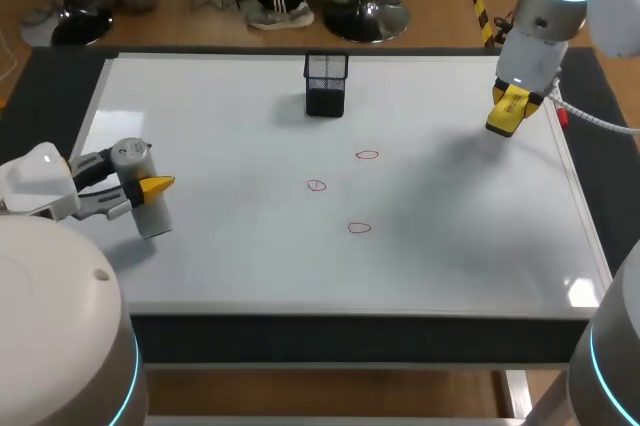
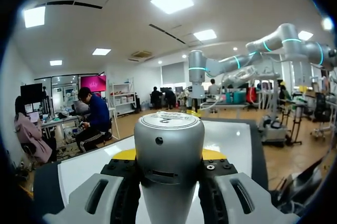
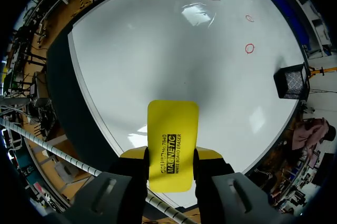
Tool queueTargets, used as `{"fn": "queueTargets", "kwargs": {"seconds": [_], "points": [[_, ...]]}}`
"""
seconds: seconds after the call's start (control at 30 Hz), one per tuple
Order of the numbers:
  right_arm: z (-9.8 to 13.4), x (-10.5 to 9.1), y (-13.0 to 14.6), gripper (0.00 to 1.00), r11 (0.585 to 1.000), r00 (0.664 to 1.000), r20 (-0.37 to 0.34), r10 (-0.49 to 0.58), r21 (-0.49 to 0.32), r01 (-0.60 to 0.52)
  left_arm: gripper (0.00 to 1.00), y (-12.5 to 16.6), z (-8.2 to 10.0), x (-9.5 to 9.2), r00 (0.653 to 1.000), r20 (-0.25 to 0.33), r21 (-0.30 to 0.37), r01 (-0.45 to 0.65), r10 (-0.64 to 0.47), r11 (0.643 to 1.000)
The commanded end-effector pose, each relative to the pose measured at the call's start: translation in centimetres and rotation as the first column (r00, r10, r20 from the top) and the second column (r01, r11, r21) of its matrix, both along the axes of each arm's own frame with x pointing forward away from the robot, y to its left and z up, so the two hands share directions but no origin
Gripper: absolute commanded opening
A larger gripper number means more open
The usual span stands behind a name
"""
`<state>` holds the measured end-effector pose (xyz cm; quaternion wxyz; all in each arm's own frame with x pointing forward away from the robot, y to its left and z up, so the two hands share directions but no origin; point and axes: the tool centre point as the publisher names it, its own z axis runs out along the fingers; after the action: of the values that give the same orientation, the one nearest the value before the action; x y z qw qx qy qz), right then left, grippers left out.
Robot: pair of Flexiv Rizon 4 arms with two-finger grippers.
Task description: Pick up the inspection probe, press it on each red-marked spot on the whiteboard one by one, put down the probe, pick up the eraser, and wipe off all the red marks.
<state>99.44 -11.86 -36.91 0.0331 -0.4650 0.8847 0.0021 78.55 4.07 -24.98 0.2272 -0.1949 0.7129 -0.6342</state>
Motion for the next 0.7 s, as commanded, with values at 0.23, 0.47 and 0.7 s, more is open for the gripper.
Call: {"fn": "queueTargets", "kwargs": {"seconds": [0.23, 0.47, 0.7], "points": [[0.2, -0.3, 0.2, 0.00, 0.999, 1.000, -0.009, 0.014, -0.037, -0.014, 0.00, -0.1, 0.1, 0.0, 1.000, 0.001, 0.001, -0.003, 0.003, 1.000], [1.4, -3.0, 2.3, 0.00, 0.995, 0.999, 0.021, 0.042, -0.087, -0.040, 0.00, -0.1, 0.1, 0.0, 1.000, 0.001, 0.001, -0.003, 0.003, 1.000], [1.7, -6.6, 6.8, 0.00, 0.988, 0.991, 0.036, 0.129, -0.088, -0.125, 0.00, -0.1, 0.1, 0.0, 1.000, 0.001, 0.001, -0.003, 0.003, 1.000]]}}
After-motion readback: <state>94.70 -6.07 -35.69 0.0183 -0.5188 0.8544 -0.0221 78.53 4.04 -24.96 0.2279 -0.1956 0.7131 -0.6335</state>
